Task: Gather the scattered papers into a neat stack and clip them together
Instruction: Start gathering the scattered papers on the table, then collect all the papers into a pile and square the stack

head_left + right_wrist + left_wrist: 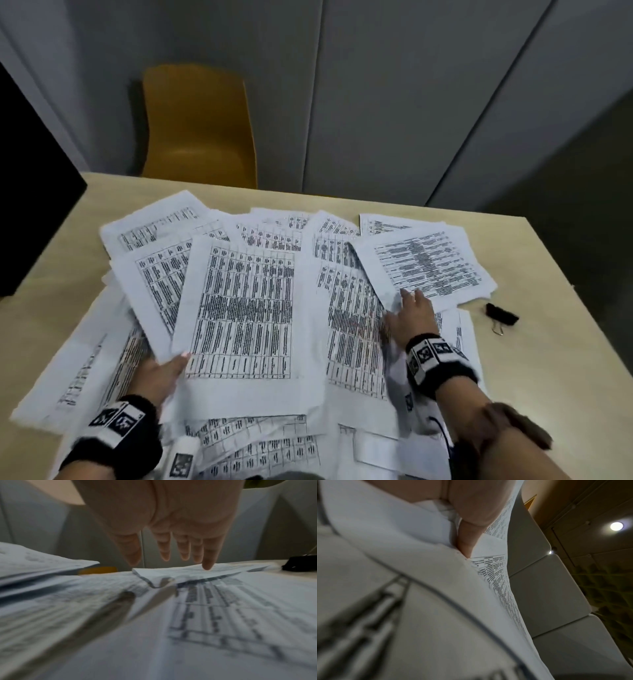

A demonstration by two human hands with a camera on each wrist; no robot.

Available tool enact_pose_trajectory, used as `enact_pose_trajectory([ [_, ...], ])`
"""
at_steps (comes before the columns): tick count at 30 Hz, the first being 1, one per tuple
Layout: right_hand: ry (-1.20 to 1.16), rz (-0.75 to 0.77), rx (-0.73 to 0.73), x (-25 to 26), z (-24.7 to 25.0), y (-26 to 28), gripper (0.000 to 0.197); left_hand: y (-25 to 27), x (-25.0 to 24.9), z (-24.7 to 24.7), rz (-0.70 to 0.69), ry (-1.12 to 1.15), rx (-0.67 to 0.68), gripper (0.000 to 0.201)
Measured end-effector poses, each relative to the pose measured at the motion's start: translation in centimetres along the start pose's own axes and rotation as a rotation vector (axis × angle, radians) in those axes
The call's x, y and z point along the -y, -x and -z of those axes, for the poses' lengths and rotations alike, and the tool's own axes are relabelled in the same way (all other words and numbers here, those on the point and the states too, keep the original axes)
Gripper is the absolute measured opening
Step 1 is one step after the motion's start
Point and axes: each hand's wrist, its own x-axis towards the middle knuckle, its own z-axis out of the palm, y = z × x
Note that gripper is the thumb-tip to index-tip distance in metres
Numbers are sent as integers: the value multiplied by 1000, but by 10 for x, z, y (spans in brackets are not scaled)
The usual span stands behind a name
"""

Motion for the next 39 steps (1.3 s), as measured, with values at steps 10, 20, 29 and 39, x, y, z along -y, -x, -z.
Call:
enact_pose_trajectory([
  [10, 97, 153, 190, 13, -12, 78, 62, -3, -1, 11, 62, 28, 62, 39],
  [20, -394, -204, -237, -16, 3, 78, 35, 21, -12, 2, -24, -87, -22, 39],
  [29, -60, -335, 84, -6, -17, 54, 93, 20, -13, 8, -15, -152, -28, 41],
  [39, -305, -586, -124, -36, 9, 54, 97, 11, -1, 20, 72, -176, -78, 57],
])
